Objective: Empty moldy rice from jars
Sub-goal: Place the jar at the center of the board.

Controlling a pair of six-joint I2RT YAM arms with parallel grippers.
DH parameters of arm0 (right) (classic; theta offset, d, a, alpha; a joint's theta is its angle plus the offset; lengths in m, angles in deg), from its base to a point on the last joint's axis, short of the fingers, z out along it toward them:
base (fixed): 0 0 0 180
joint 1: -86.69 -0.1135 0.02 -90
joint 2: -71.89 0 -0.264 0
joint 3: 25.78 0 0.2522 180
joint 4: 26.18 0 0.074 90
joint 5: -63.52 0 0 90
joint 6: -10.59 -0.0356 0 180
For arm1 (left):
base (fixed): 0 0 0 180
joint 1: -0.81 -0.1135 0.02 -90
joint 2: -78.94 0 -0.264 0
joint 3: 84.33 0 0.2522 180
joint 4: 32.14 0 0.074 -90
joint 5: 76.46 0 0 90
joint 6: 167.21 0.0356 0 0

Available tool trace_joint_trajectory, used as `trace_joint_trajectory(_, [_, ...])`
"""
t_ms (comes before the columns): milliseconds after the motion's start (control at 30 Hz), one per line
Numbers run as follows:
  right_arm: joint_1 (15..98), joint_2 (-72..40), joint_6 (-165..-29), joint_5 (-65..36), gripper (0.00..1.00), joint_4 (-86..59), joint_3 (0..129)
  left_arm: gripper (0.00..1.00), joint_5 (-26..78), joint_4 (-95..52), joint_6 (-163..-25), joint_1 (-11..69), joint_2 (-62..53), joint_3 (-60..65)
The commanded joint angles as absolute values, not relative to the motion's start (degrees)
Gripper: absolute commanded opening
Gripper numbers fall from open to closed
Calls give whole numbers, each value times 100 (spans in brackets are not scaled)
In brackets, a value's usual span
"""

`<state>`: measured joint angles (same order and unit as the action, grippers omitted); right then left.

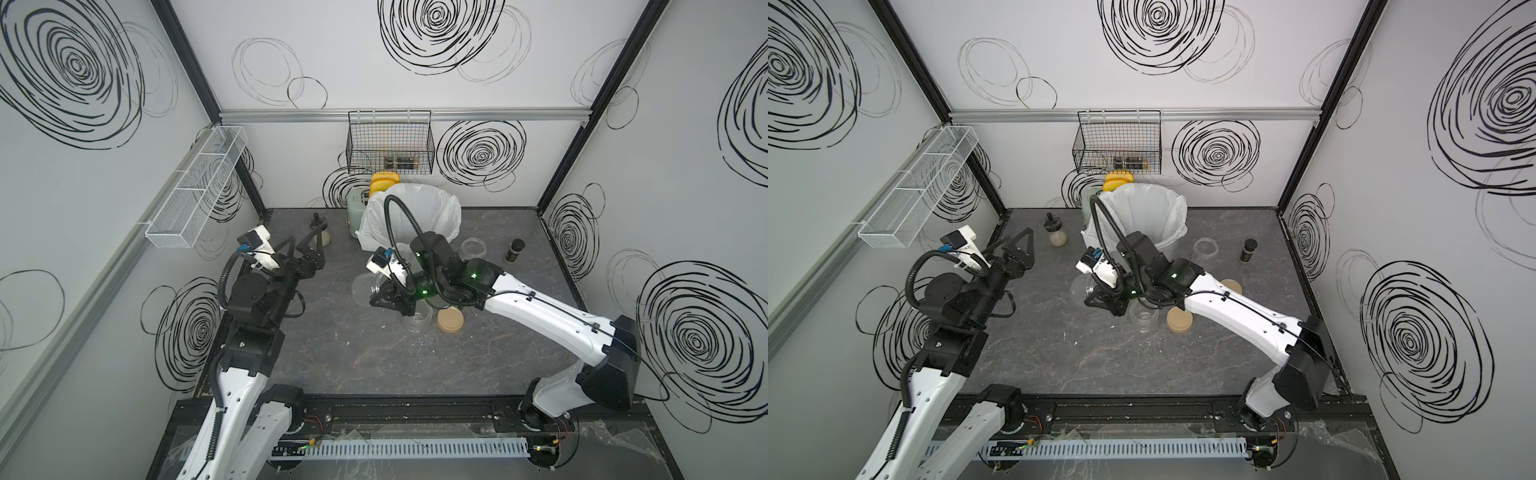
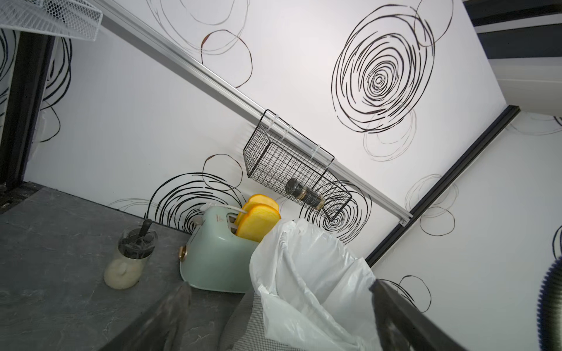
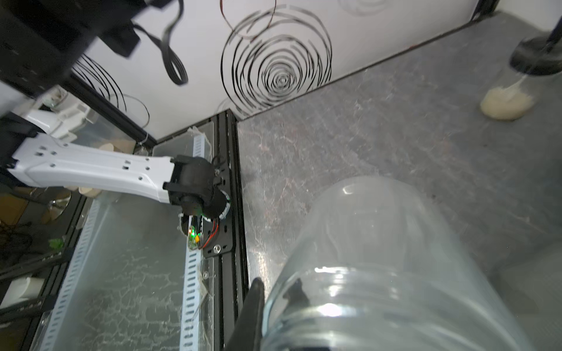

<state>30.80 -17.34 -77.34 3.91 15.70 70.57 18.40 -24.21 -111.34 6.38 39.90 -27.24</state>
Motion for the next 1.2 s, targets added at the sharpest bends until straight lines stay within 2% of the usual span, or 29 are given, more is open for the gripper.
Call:
trace_joint_trajectory(0, [2849,-2000,-7256,75,0,2101,7600,96,1908,-2427,-11002,483,4079,-2784])
trace_joint_trajectory(700, [2562,-4673,-7062,-1115,0,4239,9304,96,1820,-2438,-11033,319,4265,-3128])
trace_joint_trajectory(1167, [2552,-5008,-6948,-1103,0,4392,9381,96,1811,-2421,-11026,257,4273,-3180])
